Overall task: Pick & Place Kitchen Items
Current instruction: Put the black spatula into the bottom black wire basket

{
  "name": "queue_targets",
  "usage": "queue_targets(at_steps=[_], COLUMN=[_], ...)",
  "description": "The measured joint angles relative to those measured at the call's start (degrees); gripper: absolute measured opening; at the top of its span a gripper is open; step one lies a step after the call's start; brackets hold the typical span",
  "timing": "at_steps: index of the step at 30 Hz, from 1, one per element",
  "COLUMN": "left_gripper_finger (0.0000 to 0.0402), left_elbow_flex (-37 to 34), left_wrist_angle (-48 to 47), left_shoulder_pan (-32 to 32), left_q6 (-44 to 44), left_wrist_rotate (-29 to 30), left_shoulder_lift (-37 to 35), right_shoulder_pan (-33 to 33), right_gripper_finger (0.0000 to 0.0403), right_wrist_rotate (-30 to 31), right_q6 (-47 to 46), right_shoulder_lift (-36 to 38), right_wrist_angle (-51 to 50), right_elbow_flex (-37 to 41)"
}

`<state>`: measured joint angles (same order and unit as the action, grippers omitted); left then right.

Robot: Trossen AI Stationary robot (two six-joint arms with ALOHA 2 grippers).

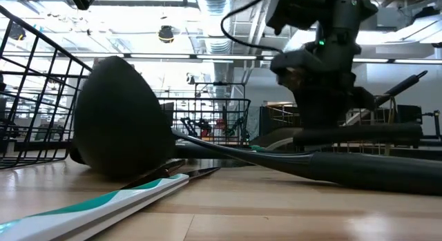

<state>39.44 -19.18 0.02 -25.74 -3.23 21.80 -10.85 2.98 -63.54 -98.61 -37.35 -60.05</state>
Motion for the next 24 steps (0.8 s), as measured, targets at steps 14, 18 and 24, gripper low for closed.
queue_targets(at_steps=[14, 18, 24], left_gripper_finger=[0.0127, 0.0127, 0.0127], left_elbow_flex=[0.00, 0.00, 0.00], left_wrist_angle=[-0.02, -0.02, -0.02], left_shoulder_pan=[0.01, 0.01, 0.00], left_q6=[0.00, 0.32, 1.49], left_wrist_rotate=[-0.02, -0.02, -0.02], left_shoulder_lift=[0.00, 0.00, 0.00], right_shoulder_pan=[0.07, 0.07, 0.20], right_gripper_finger=[0.0065, 0.0065, 0.0065], right_wrist_rotate=[0.36, 0.46, 1.20], right_q6=[4.14, 4.35, 5.95], right_shoulder_lift=[0.02, 0.04, 3.60], right_wrist_angle=[-9.03, -10.15, -9.70], right_elbow_flex=[-9.49, -10.87, -12.46])
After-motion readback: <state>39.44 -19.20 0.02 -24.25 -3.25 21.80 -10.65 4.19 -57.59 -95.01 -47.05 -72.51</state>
